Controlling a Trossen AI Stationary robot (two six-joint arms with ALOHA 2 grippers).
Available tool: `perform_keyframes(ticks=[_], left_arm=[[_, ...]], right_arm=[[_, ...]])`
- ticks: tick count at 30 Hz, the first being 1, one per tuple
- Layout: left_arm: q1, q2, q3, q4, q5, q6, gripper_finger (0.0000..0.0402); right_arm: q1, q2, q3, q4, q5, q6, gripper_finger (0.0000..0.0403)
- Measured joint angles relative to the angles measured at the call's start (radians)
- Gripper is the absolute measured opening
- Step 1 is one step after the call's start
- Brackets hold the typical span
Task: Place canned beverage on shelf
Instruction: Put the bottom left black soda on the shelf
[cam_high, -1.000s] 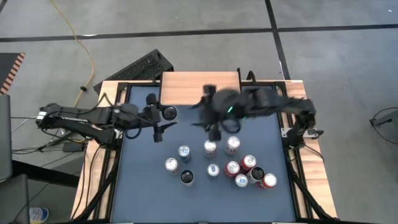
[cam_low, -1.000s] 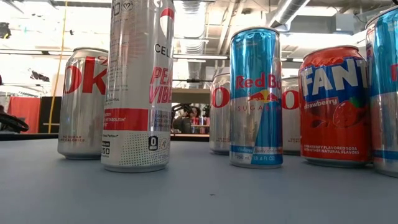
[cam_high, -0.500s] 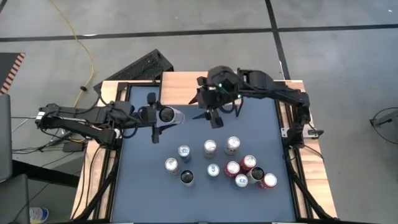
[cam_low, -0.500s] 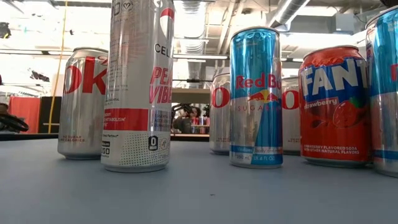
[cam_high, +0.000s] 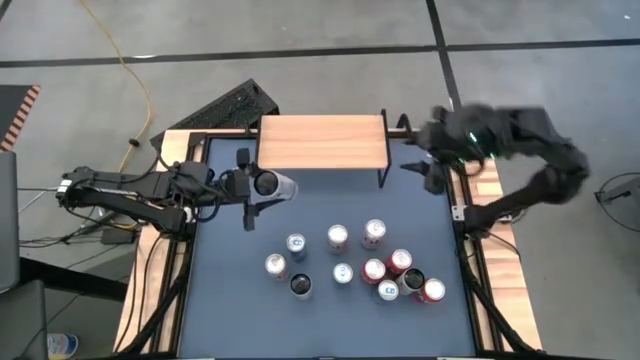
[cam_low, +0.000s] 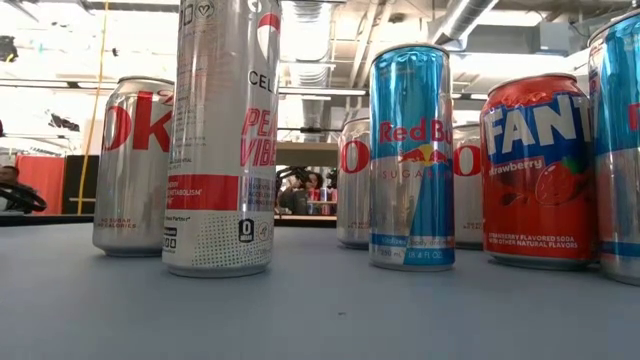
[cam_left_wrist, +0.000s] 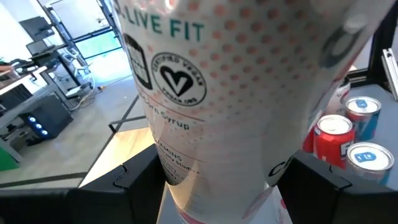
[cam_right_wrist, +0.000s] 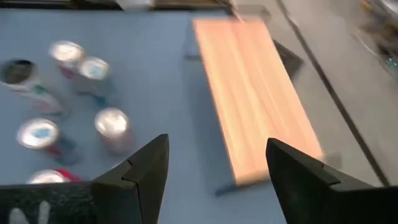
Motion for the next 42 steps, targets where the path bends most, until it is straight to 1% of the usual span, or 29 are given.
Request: perform_keyframes(ticks=[1, 3, 5, 6, 7, 9, 11, 12, 14, 17, 20, 24, 27, 30, 35, 38, 42], left_arm=[[0.0, 0.0, 0.0, 0.006, 0.0, 0.0, 0.0245], [0.0, 0.0, 0.0, 0.021, 0.014, -0.003, 0.0247], [0.0, 0.002, 0.0, 0.024, 0.032, -0.012, 0.0249], [0.0, 0.007, 0.0, 0.024, 0.038, -0.018, 0.025], [0.0, 0.012, 0.0, 0.025, 0.046, -0.026, 0.0251], [0.0, 0.028, 0.0, 0.027, 0.053, -0.038, 0.0251], [0.0, 0.045, 0.0, 0.038, 0.052, -0.045, 0.0252], [0.0, 0.055, 0.0, 0.039, 0.052, -0.05, 0.0252], [0.0, 0.077, 0.0, 0.034, 0.053, -0.053, 0.0252], [0.0, 0.11, 0.0, 0.034, 0.055, -0.053, 0.0252], [0.0, 0.142, 0.0, 0.045, 0.06, -0.053, 0.0252], [0.0, 0.169, 0.0, 0.049, 0.058, -0.047, 0.0252], [0.007, 0.173, -0.001, 0.062, 0.055, -0.041, 0.0252], [0.027, 0.173, -0.001, 0.06, 0.072, -0.042, 0.0252], [0.049, 0.173, -0.001, 0.061, 0.07, -0.044, 0.0252], [0.057, 0.173, -0.001, 0.047, 0.061, -0.061, 0.0252], [0.058, 0.173, -0.001, 0.059, 0.049, -0.058, 0.0252]], right_arm=[[0.027, -0.09, -0.124, 0.08, 0.043, 0.037, 0.0256], [0.079, -0.248, -0.358, 0.323, 0.107, 0.065, 0.0256], [0.114, -0.359, -0.564, 0.599, 0.126, 0.024, 0.0256], [0.12, -0.392, -0.66, 0.727, 0.12, -0.016, 0.0256], [0.122, -0.406, -0.744, 0.842, 0.106, -0.067, 0.0256], [0.121, -0.398, -0.87, 1.048, 0.074, -0.157, 0.0256], [0.12, -0.347, -0.948, 1.239, 0.051, -0.241, 0.0256], [0.119, -0.308, -0.964, 1.332, 0.05, -0.275, 0.0256], [0.119, -0.23, -0.965, 1.445, 0.048, -0.332, 0.0256], [0.118, -0.116, -0.9, 1.474, 0.047, -0.355, 0.0266], [0.113, -0.029, -0.814, 1.468, 0.045, -0.345, 0.0288], [0.124, 0.081, -0.705, 1.392, 0.041, -0.344, 0.0337], [0.132, 0.156, -0.631, 1.377, 0.002, -0.349, 0.0371], [0.128, 0.235, -0.558, 1.381, -0.02, -0.352, 0.0391], [0.116, 0.364, -0.434, 1.329, -0.024, -0.362, 0.0395], [0.113, 0.416, -0.354, 1.292, -0.028, -0.369, 0.0391], [0.106, 0.464, -0.282, 1.221, -0.049, -0.372, 0.039]])
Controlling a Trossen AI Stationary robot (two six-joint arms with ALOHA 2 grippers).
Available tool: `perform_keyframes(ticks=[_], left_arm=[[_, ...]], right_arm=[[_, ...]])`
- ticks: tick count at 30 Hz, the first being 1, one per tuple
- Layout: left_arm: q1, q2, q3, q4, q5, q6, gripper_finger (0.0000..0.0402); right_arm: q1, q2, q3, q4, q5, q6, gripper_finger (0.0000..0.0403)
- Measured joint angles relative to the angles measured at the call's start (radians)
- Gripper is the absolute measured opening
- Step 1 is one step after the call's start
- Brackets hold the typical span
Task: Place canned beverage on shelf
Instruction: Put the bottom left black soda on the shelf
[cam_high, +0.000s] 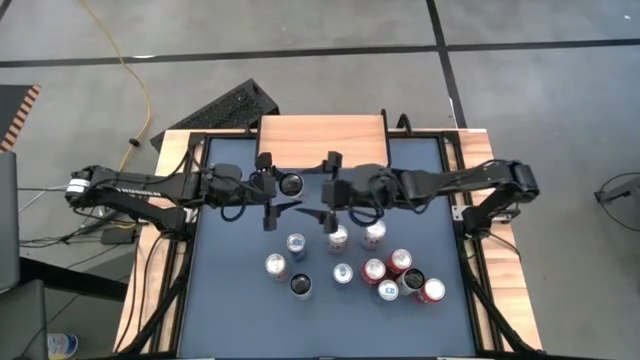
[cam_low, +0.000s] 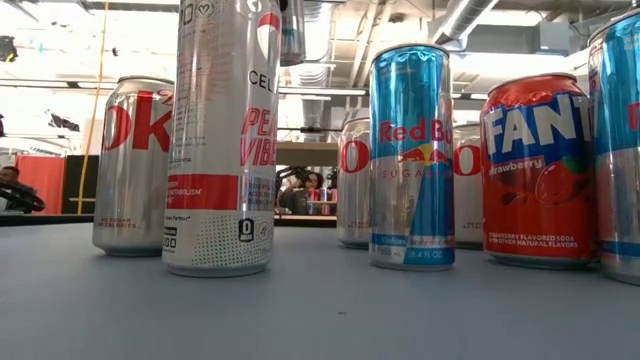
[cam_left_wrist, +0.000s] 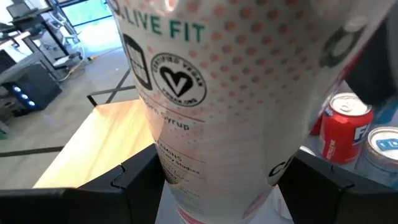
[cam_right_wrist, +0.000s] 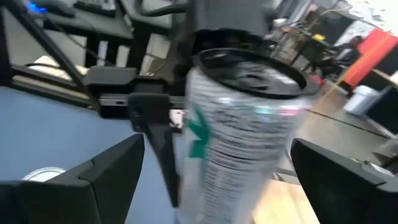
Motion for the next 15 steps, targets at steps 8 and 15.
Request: perform_keyframes(ticks=[8, 15], left_arm=[[-0.004, 0.0, 0.0, 0.007, -0.085, 0.001, 0.0252], [-0.004, 0.017, 0.0, 0.035, -0.13, -0.001, 0.0252]], right_arm=[[-0.022, 0.029, 0.019, 0.005, -0.027, 0.048, 0.039], [-0.051, 0.028, 0.019, 0.071, -0.09, 0.025, 0.0384]])
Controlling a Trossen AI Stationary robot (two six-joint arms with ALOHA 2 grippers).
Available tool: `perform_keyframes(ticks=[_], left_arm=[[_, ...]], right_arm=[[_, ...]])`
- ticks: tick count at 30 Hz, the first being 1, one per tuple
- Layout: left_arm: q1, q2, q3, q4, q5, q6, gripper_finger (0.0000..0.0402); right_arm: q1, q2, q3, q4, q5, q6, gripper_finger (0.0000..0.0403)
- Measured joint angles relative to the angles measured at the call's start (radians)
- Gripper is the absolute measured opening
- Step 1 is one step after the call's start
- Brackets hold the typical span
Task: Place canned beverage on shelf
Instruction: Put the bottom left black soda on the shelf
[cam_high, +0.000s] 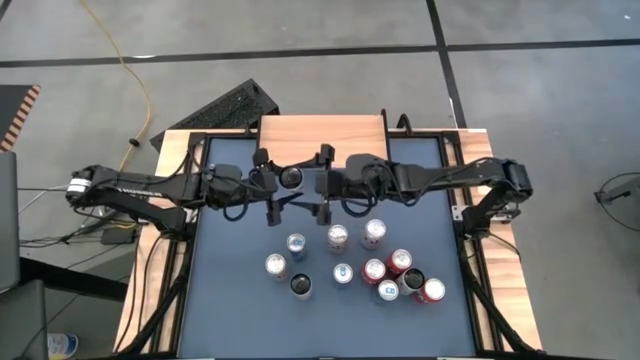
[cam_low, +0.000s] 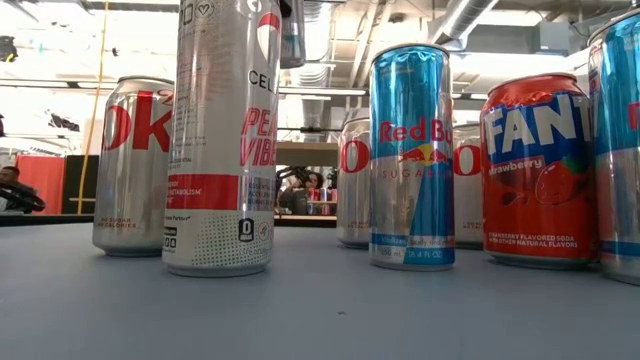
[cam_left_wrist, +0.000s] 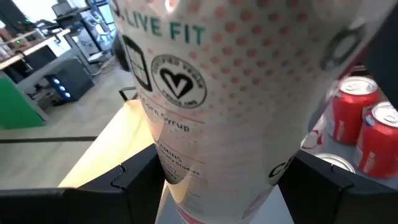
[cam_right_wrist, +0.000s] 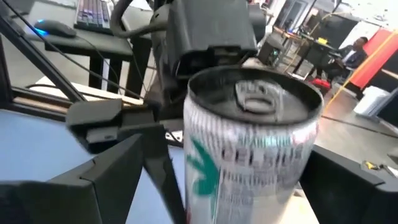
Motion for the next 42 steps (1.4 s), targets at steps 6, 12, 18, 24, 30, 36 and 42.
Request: perform_keyframes(ticks=[6, 12, 18, 24, 30, 36, 42], left_arm=[[0.0, 0.037, -0.001, -0.005, -0.003, 0.002, 0.0252], [0.0, 0.04, 0.0, 0.054, -0.009, 0.011, 0.0252], [0.0, 0.04, 0.0, 0.052, -0.009, 0.006, 0.0252], [0.0, 0.04, 0.0, 0.052, -0.008, -0.001, 0.0252], [0.0, 0.04, 0.0, 0.05, -0.008, 0.003, 0.0252], [0.0, 0.04, 0.0, 0.049, 0.003, 0.002, 0.0252], [0.0, 0.04, 0.0, 0.045, 0.017, 0.0, 0.0252]], right_arm=[[-0.019, 0.0, 0.0, 0.006, -0.031, -0.001, 0.0356], [-0.025, 0.0, 0.0, -0.005, -0.032, -0.003, 0.0316], [-0.028, 0.0, -0.002, -0.005, -0.039, -0.003, 0.0291], [-0.03, 0.0, -0.002, -0.004, -0.032, -0.003, 0.0273], [-0.03, 0.0, -0.002, -0.006, -0.03, -0.002, 0.0241], [-0.03, 0.0, -0.002, -0.008, -0.029, -0.003, 0.0225], [-0.03, 0.0, -0.002, -0.009, -0.024, 0.0, 0.0225]])
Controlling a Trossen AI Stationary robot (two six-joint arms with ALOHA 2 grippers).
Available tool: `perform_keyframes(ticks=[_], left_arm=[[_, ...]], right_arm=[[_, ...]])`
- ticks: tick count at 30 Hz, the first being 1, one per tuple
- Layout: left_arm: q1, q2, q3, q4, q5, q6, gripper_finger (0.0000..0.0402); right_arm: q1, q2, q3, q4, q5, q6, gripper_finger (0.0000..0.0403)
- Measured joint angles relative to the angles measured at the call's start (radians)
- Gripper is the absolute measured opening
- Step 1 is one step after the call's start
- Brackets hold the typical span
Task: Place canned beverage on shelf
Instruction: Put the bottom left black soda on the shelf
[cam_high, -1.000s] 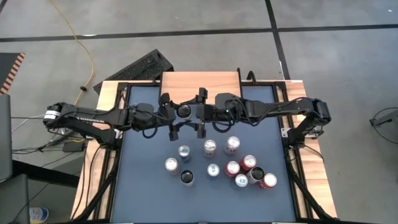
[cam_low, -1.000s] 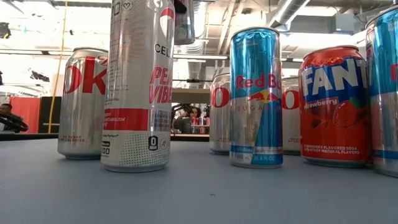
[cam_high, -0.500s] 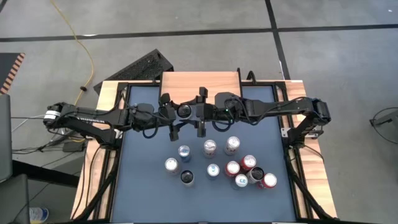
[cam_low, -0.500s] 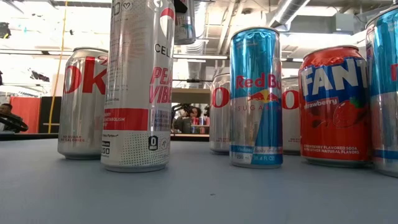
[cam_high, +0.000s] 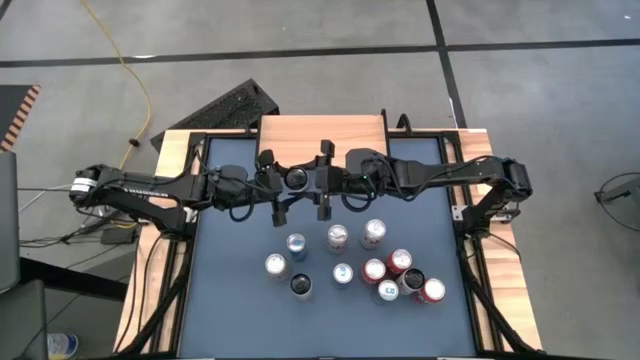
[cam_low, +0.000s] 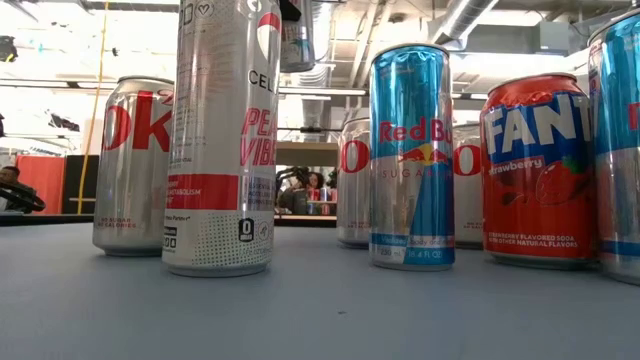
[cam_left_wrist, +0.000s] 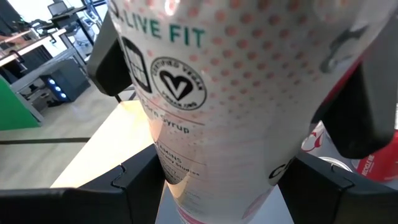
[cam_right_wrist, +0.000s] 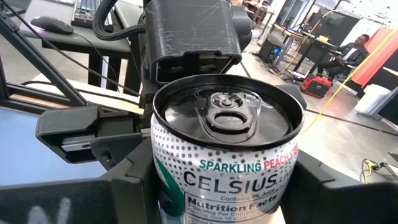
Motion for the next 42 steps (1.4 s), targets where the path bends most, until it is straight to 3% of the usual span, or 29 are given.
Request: perform_keyframes(ticks=[6, 13, 20, 24, 32, 36, 42], left_arm=[[0.0, -0.005, 0.001, -0.015, 0.003, -0.001, 0.0257], [-0.002, -0.047, 0.003, -0.072, 0.07, -0.001, 0.0308], [-0.001, -0.117, 0.003, -0.2, -0.028, -0.052, 0.0331], [-0.001, -0.191, 0.003, -0.276, -0.096, -0.085, 0.0332], [-0.001, -0.337, 0.003, -0.295, -0.122, -0.102, 0.0332], [-0.002, -0.374, 0.002, -0.301, -0.119, -0.105, 0.0332], [-0.006, -0.393, 0.001, -0.34, -0.129, -0.108, 0.0332]], right_arm=[[0.0, 0.0, 0.0, -0.001, 0.0, 0.0, 0.0225], [-0.007, 0.002, -0.002, -0.015, -0.031, -0.003, 0.0226], [-0.042, 0.003, -0.002, 0.002, -0.058, -0.003, 0.0226], [-0.098, 0.003, -0.002, 0.047, -0.117, 0.024, 0.0226], [-0.283, 0.059, 0.0, 0.193, -0.237, 0.143, 0.0226], [-0.355, 0.138, 0.066, 0.211, -0.328, 0.203, 0.0226], [-0.396, 0.286, 0.251, 0.164, -0.375, 0.207, 0.0226]])
